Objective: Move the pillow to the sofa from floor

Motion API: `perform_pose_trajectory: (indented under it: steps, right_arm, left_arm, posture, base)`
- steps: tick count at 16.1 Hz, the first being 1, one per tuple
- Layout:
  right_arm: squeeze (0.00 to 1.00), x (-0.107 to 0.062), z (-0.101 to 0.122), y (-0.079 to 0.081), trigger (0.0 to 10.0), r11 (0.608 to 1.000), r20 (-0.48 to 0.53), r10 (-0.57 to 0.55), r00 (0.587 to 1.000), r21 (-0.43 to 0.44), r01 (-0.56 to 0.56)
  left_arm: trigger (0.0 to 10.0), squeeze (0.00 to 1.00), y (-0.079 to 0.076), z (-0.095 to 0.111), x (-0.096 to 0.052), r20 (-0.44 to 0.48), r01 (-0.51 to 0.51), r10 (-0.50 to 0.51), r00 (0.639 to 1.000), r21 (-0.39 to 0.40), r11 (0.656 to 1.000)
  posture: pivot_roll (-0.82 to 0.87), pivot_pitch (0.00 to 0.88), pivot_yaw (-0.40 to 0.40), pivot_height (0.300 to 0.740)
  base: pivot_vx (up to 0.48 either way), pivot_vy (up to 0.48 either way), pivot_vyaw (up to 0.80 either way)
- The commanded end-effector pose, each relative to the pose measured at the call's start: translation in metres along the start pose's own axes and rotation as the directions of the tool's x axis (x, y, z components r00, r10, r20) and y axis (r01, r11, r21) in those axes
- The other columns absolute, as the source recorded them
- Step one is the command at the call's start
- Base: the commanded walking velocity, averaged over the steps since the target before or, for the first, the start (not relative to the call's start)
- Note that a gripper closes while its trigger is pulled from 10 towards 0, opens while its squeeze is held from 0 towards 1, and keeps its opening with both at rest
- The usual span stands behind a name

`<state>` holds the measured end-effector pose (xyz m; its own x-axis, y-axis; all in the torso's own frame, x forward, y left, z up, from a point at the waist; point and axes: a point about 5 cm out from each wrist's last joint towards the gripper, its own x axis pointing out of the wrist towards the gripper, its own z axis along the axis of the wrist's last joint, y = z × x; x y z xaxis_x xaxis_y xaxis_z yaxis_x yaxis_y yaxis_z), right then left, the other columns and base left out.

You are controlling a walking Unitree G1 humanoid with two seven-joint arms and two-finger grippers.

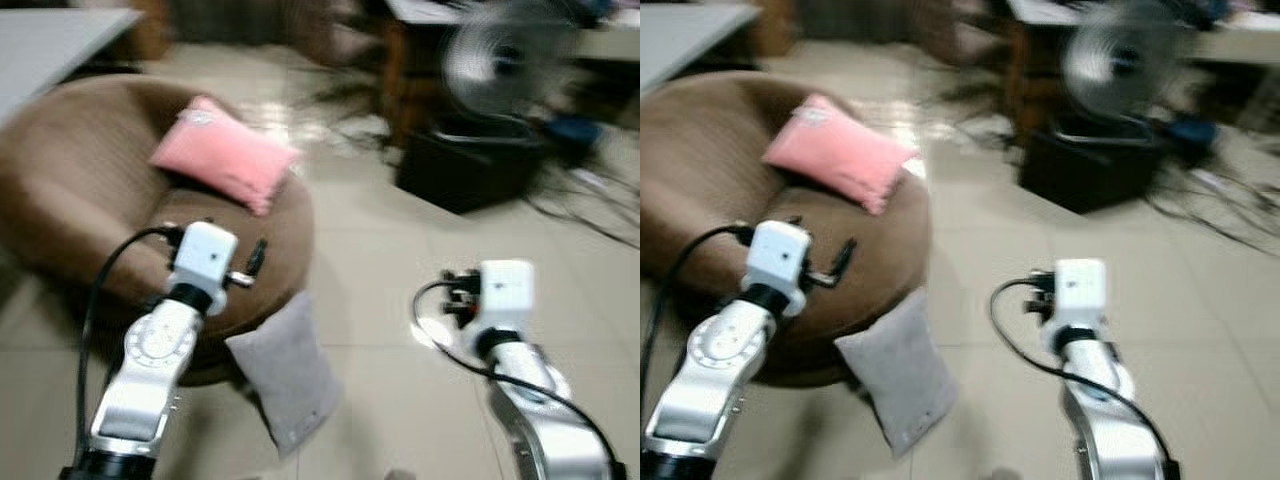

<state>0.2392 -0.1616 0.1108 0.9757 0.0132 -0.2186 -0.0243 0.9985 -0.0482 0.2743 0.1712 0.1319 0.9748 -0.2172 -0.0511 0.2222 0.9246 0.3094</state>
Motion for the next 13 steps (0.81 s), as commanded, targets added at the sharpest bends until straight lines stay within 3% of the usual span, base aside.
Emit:
perform_pose_trajectory:
  steps: [1, 10, 13]
  right_arm:
    - [0.0, 0.0006, 0.0031, -0.0074, 10.0, 1.0, 0.01, -0.025, 1.0, -0.016, 0.026]
    - [0.0, 0.0008, 0.0033, -0.0075, 10.0, 0.999, 0.016, -0.02, 1.0, -0.034, 0.021]
    - [0.0, 0.0017, 0.004, -0.0065, 10.0, 0.998, 0.031, -0.009, 0.999, -0.068, 0.011]
  left_arm:
    - [10.0, 0.0, -0.0048, 0.0053, 0.0031, 0.021, 0.018, -0.018, 1.0, -0.006, 1.0]
    - [10.0, 0.0, -0.006, 0.0047, 0.0036, 0.033, 0.007, -0.007, 0.999, -0.016, 1.0]
    - [10.0, 0.0, -0.0041, 0.0052, -0.0016, 0.065, -0.024, 0.028, 0.998, -0.061, 0.998]
  posture:
    - [-0.08, 0.018, 0.029, 0.74]
    - [-0.08, 0.009, 0.029, 0.74]
    - [-0.08, 0.004, 0.023, 0.74]
  base:
    - [0.0, 0.469, -0.8]
    - [0.0, 0.462, -0.8]
    - [0.0, 0.299, -0.78]
